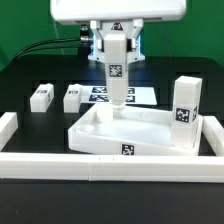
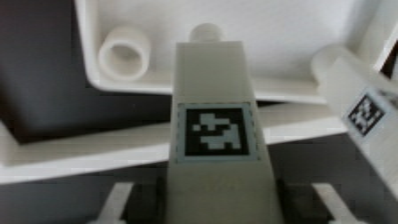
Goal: Assemble desk
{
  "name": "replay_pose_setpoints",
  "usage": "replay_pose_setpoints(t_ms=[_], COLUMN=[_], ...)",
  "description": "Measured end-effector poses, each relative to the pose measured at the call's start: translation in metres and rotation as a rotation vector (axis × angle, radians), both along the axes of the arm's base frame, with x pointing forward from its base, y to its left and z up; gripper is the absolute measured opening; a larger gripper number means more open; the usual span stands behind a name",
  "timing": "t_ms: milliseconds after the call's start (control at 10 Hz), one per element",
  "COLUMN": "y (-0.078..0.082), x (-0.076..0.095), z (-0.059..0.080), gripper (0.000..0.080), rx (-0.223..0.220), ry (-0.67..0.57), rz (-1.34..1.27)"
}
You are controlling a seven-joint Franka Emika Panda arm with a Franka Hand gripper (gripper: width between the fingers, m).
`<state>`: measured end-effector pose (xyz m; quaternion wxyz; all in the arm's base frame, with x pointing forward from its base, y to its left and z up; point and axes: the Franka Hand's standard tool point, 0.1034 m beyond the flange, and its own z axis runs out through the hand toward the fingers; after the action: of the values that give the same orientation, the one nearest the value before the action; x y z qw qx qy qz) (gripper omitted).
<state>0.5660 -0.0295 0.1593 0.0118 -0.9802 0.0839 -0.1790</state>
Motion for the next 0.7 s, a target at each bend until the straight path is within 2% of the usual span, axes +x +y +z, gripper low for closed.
replay_pose_setpoints(t_ms=[100,400,500,600,700], y=[-0.008,-0.008,-0.021,-0.034,-0.040], x=[-0.001,-0.001,0.002,0.009,0.013], z=[-0.002,-0.005,-0.011,-0.013,-0.010], gripper=[0.0288,0.0288,0.0288,0.0288,0.0288], rx=[-0.014,-0.017,-0.044,-0.048,-0.039], ry=[-0.004,0.001,0.010,0.024,0.036], rz=[0.013,0.019,0.061,0.061,0.050])
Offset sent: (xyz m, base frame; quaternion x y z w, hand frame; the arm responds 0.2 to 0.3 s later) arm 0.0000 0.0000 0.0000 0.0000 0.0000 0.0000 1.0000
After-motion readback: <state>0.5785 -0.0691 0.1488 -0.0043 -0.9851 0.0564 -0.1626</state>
